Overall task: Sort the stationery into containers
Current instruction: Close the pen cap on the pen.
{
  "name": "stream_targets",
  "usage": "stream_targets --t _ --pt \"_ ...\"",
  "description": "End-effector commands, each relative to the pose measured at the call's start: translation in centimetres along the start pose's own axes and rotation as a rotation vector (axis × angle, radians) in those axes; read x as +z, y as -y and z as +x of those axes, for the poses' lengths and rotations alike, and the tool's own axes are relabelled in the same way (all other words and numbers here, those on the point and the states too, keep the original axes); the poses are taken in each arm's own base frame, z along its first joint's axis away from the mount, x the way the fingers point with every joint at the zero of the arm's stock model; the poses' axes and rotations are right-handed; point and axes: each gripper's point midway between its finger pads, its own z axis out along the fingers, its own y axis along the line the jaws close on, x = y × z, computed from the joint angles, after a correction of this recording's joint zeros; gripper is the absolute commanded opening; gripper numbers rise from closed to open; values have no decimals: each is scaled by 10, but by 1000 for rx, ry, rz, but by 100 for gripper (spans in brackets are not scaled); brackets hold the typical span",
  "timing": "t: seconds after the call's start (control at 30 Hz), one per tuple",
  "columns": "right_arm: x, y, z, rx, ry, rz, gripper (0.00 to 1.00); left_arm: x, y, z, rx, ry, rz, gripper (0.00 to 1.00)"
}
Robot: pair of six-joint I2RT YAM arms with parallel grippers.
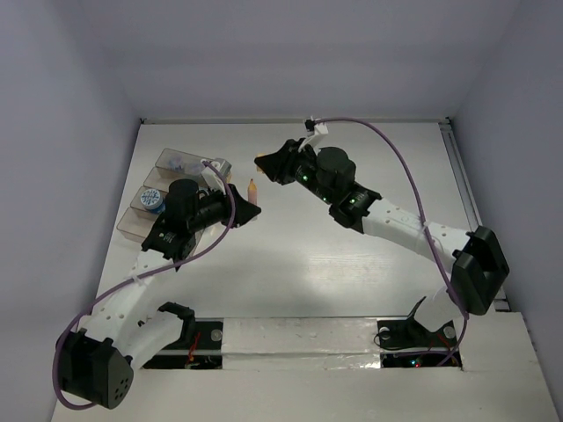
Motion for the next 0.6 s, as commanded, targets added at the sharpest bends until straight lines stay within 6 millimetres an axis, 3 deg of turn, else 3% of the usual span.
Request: stream_targets --t 0.0,0.57 --pt "6 -31 -26 4 82 -76 0 0 9 -15 41 40 37 0" --pt "22 -31 6 -38 -2 -54 0 -2 8 -19 44 54 22 0"
